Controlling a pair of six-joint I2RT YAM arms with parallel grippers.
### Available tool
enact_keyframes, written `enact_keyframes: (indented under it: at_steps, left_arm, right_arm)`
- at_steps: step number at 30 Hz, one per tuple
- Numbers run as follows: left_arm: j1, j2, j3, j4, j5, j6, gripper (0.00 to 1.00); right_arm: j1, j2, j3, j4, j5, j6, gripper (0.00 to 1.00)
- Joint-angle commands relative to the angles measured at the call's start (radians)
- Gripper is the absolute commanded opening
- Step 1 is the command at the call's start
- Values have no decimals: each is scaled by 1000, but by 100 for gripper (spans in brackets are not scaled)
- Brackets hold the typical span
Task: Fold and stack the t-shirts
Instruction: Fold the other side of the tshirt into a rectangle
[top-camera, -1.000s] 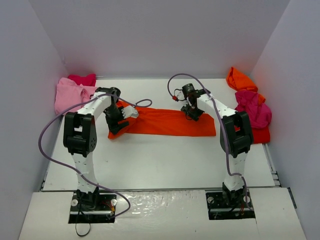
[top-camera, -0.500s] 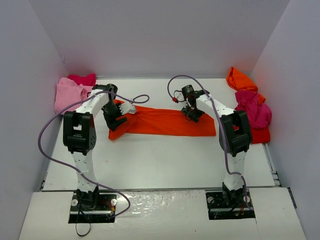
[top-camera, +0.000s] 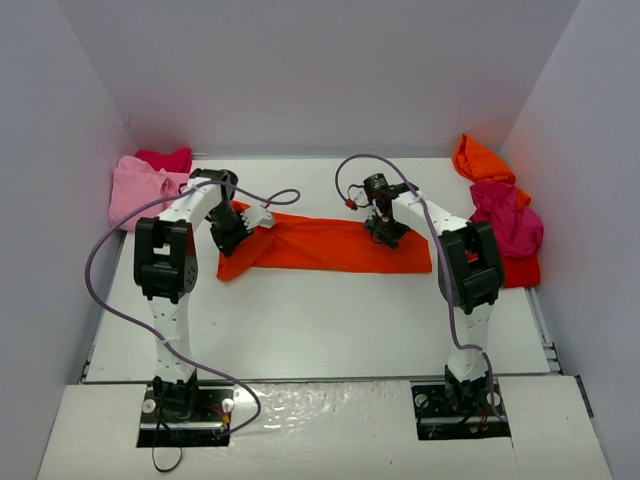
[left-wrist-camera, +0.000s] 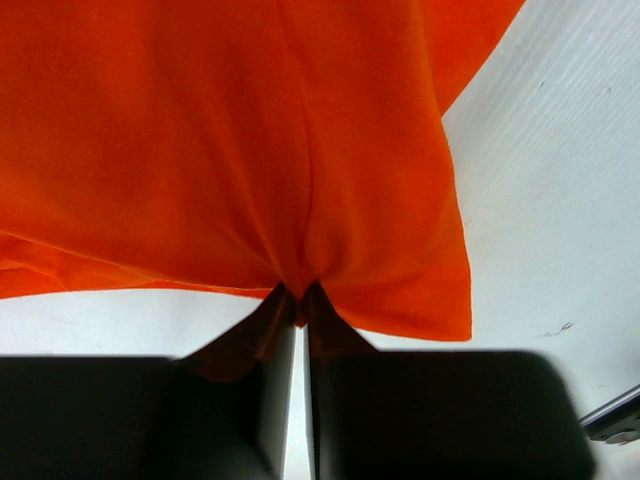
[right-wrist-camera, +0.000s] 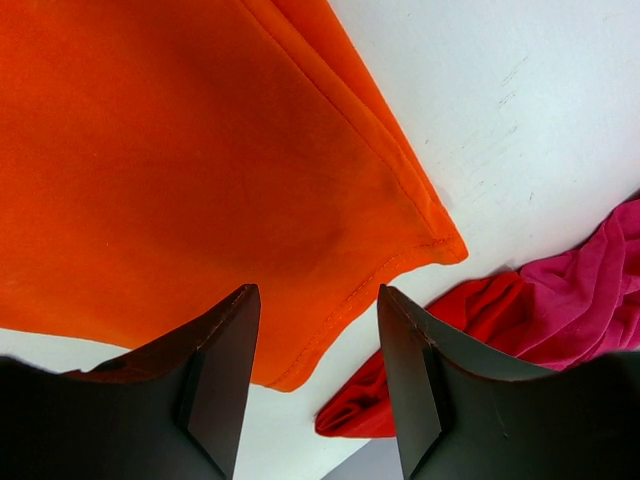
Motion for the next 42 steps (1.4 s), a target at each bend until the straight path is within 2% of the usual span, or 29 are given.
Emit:
enact_keyframes:
  at_steps: [1, 8, 14, 25, 33, 38, 42]
  left_arm:
    - [8, -32, 56, -47, 17, 15, 0]
    - [22, -31, 119, -105, -4, 40, 0]
    - [27, -9, 213, -178, -35, 65, 0]
    - [50, 92, 374, -247, -85, 104, 0]
    - [47, 241, 650, -347, -98, 156, 0]
    - [30, 261, 724, -363, -110, 205, 0]
    - [15, 253, 728, -351, -131, 248, 0]
  right_arm:
    - [4, -9, -20, -16, 32, -5, 45]
    - [4, 15, -73, -54, 20, -32, 31]
    - [4, 85, -71, -108, -8, -51, 12]
    - [-2, 137, -69, -110, -3, -56, 9]
    - [-4, 176, -67, -111, -2, -48, 6]
    - [-4, 210, -53, -111, 0, -41, 4]
    - [-4, 231, -37, -112, 0, -38, 4]
